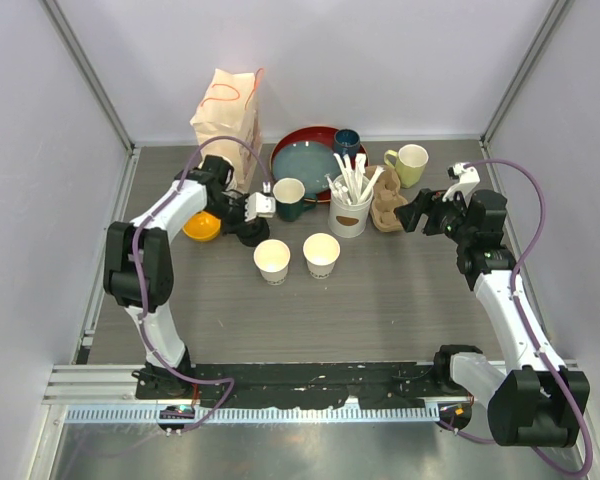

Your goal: Pack the takeout coffee

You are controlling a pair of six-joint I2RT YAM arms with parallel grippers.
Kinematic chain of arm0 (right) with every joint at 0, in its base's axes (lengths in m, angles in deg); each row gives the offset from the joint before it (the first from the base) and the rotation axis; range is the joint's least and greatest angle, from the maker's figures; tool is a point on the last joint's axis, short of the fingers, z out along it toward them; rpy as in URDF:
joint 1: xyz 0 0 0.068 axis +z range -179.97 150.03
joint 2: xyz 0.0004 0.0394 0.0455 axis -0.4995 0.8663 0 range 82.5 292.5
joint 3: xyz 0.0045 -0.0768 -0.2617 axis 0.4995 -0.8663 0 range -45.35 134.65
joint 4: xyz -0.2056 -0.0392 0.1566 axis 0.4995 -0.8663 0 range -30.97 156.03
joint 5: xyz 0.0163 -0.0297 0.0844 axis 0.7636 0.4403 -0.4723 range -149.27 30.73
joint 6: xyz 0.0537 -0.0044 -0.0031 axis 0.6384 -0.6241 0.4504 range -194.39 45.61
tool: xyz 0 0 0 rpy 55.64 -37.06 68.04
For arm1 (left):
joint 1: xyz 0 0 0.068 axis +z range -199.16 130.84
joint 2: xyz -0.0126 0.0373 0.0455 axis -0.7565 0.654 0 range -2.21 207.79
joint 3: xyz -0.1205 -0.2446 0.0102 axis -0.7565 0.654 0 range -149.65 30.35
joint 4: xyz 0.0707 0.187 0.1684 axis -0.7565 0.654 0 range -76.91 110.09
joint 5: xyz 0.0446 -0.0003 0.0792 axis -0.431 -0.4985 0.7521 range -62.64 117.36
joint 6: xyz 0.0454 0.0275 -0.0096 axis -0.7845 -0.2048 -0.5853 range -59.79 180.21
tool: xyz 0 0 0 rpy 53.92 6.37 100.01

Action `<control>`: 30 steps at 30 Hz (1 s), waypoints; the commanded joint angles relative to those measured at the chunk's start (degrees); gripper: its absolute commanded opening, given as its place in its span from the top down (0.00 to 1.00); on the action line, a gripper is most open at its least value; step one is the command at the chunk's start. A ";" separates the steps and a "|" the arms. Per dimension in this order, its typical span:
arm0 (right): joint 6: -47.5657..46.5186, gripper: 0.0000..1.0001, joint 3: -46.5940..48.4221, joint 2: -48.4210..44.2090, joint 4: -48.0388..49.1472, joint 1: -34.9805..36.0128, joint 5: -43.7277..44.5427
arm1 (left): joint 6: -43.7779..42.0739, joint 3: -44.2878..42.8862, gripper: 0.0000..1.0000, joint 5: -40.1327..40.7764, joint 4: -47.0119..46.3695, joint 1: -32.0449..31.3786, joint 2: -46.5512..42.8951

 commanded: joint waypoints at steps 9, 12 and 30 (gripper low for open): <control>0.23 0.18 0.96 -1.48 2.70 0.51 -0.90 | 13.17 0.15 1.00 2.20 -6.75 0.82 -4.96; 0.23 0.18 0.96 -1.40 2.61 0.51 -0.98 | 15.80 -0.81 1.00 2.99 -6.75 0.73 -4.96; 0.32 0.18 1.49 -1.13 2.79 0.86 -1.07 | 36.09 -7.75 1.00 5.02 -1.49 0.56 -8.74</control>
